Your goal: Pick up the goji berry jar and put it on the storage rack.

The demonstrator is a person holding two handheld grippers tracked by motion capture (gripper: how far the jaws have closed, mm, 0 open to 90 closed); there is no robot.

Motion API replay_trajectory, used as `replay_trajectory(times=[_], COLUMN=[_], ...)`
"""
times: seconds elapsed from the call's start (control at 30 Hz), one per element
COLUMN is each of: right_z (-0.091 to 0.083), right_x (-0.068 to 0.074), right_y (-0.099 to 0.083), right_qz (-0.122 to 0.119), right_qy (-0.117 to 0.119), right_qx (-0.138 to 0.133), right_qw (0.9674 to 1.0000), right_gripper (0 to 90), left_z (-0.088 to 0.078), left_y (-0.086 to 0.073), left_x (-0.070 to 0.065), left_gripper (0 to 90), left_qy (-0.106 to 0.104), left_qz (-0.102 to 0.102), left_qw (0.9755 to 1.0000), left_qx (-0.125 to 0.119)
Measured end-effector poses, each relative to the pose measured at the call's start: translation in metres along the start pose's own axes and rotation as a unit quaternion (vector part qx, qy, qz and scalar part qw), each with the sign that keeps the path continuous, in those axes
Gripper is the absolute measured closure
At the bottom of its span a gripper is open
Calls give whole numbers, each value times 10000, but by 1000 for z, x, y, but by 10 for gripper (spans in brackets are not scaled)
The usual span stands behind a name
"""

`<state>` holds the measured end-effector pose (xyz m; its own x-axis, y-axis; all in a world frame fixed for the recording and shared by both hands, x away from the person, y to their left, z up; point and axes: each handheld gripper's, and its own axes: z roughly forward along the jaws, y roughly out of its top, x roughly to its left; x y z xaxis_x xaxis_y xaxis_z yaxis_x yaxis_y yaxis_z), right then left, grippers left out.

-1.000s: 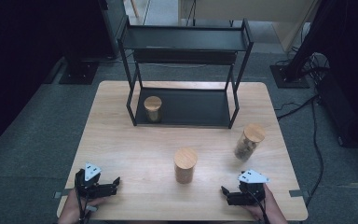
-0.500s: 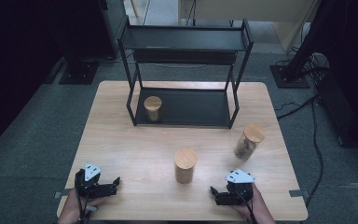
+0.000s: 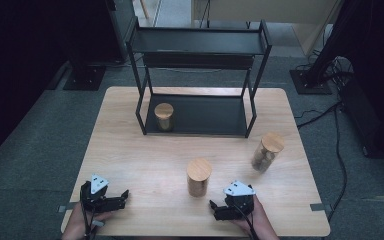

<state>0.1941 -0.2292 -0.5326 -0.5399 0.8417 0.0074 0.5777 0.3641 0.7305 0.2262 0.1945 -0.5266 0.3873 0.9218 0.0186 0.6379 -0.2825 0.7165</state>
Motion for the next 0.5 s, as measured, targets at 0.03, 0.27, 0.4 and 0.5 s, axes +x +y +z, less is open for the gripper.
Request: replay_trajectory(times=[0.03, 0.27, 0.4, 0.5], right_z=[1, 4, 7, 10], right_x=[1, 10, 17, 23], right_y=[1, 4, 7, 10], right_qz=[-11, 18, 4, 5], right_qy=[4, -17, -1, 10], right_qx=[-9, 4, -1, -3], right_qw=[10000, 10000, 10000, 10000], right_gripper=[24, 24, 24, 24], left_z=[0, 0, 0, 0], left_y=[0, 0, 0, 0], left_x=[0, 0, 0, 0], left_gripper=[0, 0, 0, 0], left_qy=[2, 0, 2, 0], left_qz=[-1, -1, -1, -2], left_qw=[10000, 10000, 10000, 10000], left_qx=[-1, -1, -1, -2])
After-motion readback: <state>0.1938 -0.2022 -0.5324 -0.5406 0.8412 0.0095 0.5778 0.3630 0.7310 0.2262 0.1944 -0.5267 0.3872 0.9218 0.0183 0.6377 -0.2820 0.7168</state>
